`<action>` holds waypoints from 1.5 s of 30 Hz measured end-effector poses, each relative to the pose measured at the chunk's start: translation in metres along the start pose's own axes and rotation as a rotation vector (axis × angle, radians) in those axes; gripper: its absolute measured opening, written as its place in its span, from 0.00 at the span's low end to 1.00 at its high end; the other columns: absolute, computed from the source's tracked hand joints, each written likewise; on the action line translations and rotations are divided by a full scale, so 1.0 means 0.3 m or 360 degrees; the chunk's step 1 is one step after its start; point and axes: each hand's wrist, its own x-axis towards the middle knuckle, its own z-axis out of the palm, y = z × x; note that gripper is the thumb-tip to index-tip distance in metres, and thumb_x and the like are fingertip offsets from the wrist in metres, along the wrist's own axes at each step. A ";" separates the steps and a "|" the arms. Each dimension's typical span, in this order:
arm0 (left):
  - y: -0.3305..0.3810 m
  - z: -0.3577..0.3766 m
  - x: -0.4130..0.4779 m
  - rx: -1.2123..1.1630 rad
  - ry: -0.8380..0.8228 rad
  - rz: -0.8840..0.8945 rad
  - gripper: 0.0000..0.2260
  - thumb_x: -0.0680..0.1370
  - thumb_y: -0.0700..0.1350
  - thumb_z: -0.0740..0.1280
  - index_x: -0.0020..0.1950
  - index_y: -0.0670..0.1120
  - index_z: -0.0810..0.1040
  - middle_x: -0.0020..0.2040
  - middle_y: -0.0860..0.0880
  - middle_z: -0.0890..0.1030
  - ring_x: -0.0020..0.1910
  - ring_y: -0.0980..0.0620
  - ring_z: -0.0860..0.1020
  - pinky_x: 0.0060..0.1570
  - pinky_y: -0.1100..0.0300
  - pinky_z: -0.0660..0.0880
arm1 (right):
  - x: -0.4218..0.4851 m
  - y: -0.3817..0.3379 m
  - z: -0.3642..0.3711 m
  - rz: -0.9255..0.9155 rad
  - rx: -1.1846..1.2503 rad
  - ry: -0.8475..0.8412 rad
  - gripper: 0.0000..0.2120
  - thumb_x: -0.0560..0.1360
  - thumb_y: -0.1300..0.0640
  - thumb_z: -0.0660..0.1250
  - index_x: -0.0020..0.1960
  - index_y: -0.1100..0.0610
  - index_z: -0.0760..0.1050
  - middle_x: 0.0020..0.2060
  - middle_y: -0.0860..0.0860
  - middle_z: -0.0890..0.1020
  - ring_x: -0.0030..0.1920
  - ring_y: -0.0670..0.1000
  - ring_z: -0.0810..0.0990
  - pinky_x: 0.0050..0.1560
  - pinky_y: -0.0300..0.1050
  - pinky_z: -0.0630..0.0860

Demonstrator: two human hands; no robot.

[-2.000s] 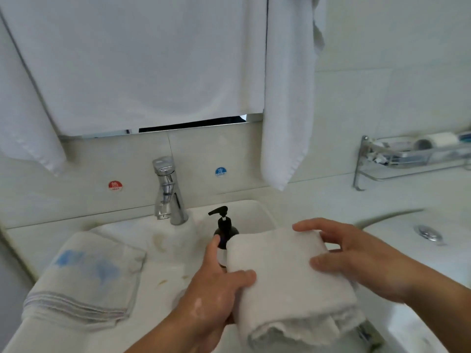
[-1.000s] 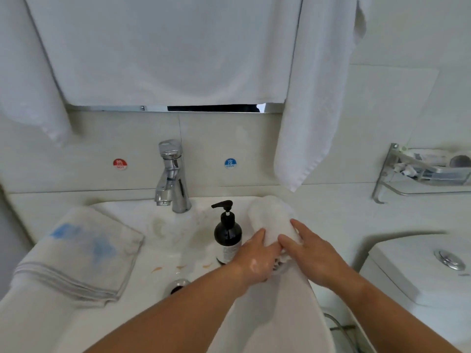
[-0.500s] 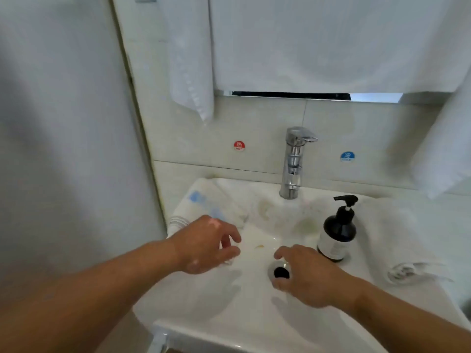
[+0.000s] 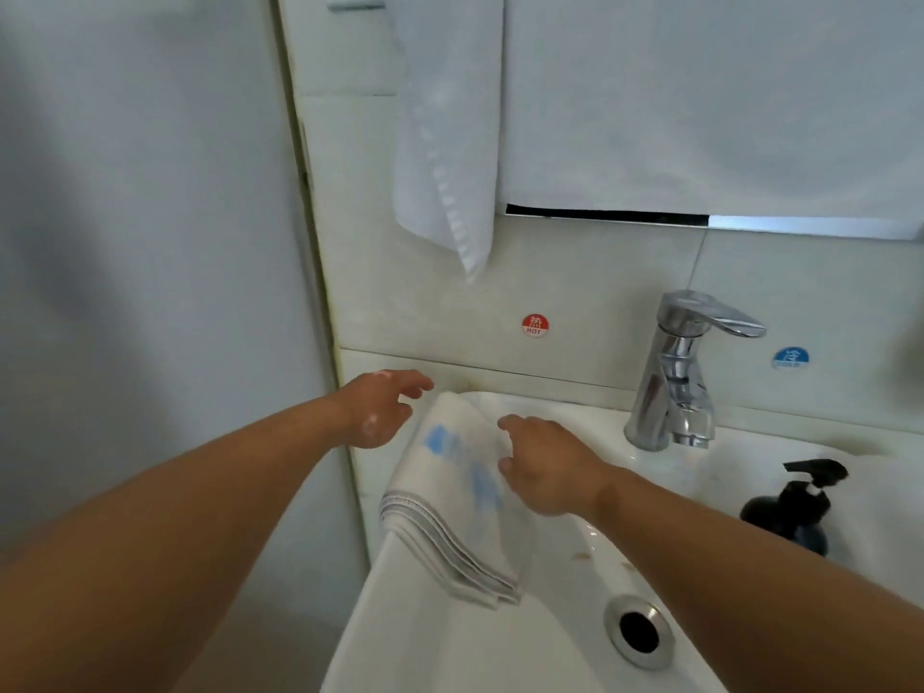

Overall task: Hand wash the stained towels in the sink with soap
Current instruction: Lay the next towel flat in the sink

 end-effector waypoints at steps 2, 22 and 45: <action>0.009 0.026 0.048 -0.0141 -0.0053 0.0064 0.23 0.81 0.34 0.60 0.74 0.49 0.70 0.68 0.49 0.77 0.64 0.49 0.76 0.52 0.72 0.70 | 0.053 -0.013 0.004 0.0041 0.0076 0.0069 0.21 0.83 0.53 0.61 0.74 0.56 0.66 0.68 0.54 0.75 0.66 0.56 0.74 0.68 0.48 0.71; 0.015 -0.189 -0.068 0.0284 0.0082 0.0330 0.05 0.84 0.46 0.60 0.53 0.49 0.75 0.50 0.49 0.78 0.49 0.49 0.75 0.44 0.59 0.68 | -0.057 -0.064 -0.170 -0.0214 0.0089 0.0525 0.06 0.82 0.45 0.62 0.56 0.44 0.68 0.43 0.49 0.77 0.42 0.54 0.76 0.44 0.49 0.75; 0.601 -0.039 -0.333 0.0032 -0.0817 0.0568 0.07 0.82 0.55 0.65 0.54 0.56 0.82 0.46 0.54 0.85 0.45 0.54 0.82 0.49 0.60 0.79 | -0.767 0.385 -0.277 -0.0293 0.0285 0.0095 0.05 0.76 0.44 0.72 0.43 0.34 0.79 0.36 0.39 0.81 0.39 0.42 0.79 0.40 0.37 0.73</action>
